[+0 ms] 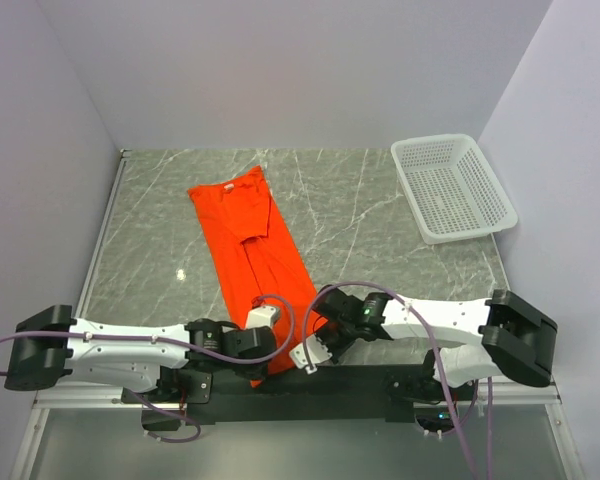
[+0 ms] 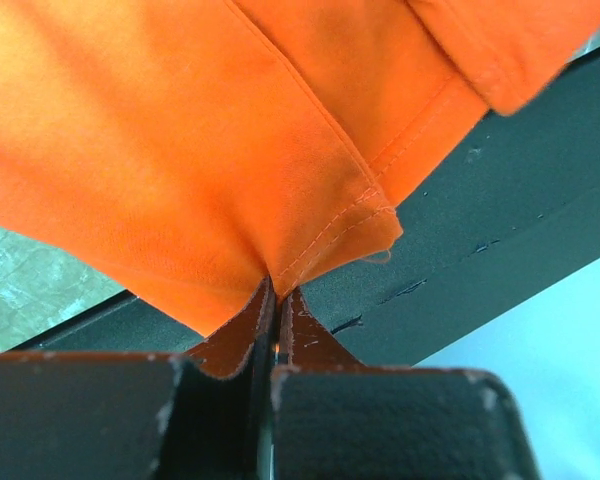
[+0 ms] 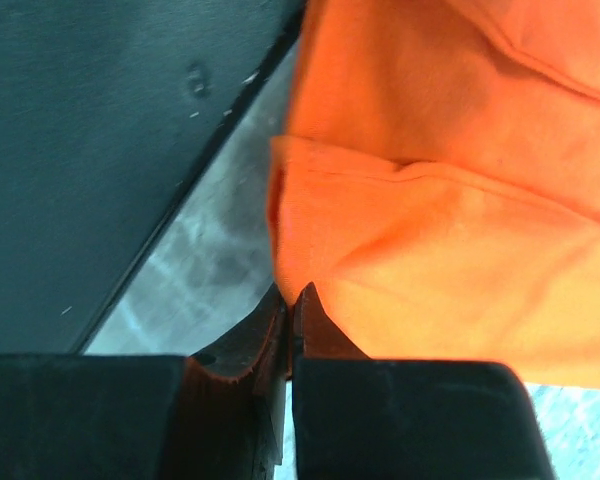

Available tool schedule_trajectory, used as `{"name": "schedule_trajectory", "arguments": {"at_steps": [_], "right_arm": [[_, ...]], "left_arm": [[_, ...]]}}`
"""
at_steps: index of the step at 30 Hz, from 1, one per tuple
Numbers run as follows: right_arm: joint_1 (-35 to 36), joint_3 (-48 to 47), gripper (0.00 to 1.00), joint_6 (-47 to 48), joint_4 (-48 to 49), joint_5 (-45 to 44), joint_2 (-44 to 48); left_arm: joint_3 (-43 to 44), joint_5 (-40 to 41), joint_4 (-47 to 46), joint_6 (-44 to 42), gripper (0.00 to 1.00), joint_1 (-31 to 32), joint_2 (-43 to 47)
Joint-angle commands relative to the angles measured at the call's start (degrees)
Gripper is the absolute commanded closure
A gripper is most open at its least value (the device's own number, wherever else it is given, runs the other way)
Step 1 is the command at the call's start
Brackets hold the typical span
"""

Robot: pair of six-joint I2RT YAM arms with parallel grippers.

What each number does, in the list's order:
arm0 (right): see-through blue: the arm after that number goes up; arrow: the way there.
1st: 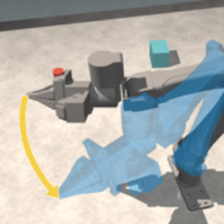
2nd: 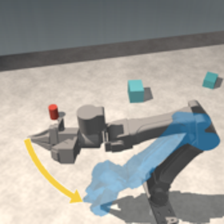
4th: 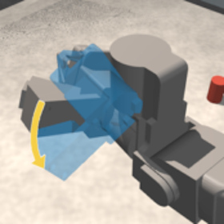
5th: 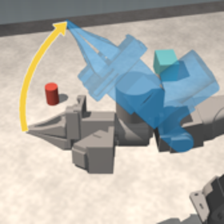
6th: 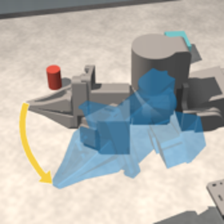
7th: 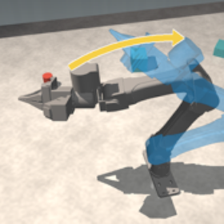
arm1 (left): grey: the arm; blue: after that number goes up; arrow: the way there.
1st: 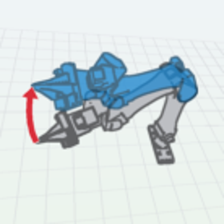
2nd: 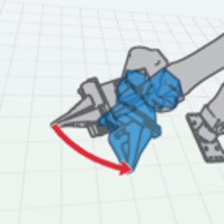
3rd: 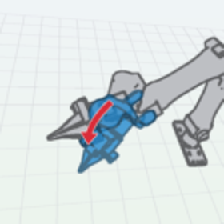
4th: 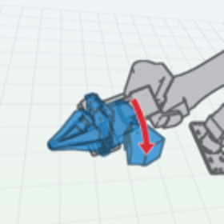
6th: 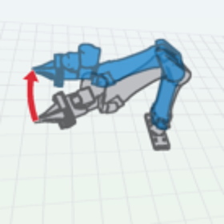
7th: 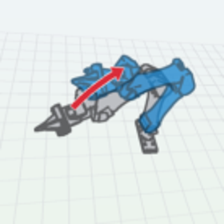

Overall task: Fold and stack the t-shirts
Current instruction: Fold the tshirt

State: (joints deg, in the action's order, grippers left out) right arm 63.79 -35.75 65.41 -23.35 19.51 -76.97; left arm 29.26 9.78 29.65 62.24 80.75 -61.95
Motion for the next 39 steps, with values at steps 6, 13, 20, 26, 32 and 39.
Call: {"name": "schedule_trajectory", "arguments": {"at_steps": [6, 13, 20, 26, 32, 39], "right_arm": [[-6.91, -7.75, 1.00, 3.85, -16.17, 11.33, 7.53], [-16.40, -15.48, 1.00, 5.69, -21.73, 17.31, 6.49], [-20.72, -28.47, 1.00, 3.76, -25.86, 20.21, -4.74], [-24.58, -39.64, 1.00, 2.27, -29.29, 23.65, -14.42], [-27.49, -49.57, 1.00, -0.19, -31.92, 26.81, -22.76], [-27.75, -59.96, 1.00, -3.79, -34.04, 28.83, -32.80]], "left_arm": [[4.31, -3.62, 0.85, -1.94, 0.99, -4.19, 2.98], [11.96, -8.63, 3.22, -9.23, 0.99, -11.39, 0.44], [21.71, -15.13, 7.96, -20.29, 0.99, -23.42, -4.14], [24.53, -23.22, 10.69, -27.95, 0.99, -36.16, -5.90], [24.62, -30.68, 11.05, -32.70, 0.99, -45.66, -7.30], [27.25, -34.83, 11.92, -37.53, 0.99, -53.93, -10.55]]}}
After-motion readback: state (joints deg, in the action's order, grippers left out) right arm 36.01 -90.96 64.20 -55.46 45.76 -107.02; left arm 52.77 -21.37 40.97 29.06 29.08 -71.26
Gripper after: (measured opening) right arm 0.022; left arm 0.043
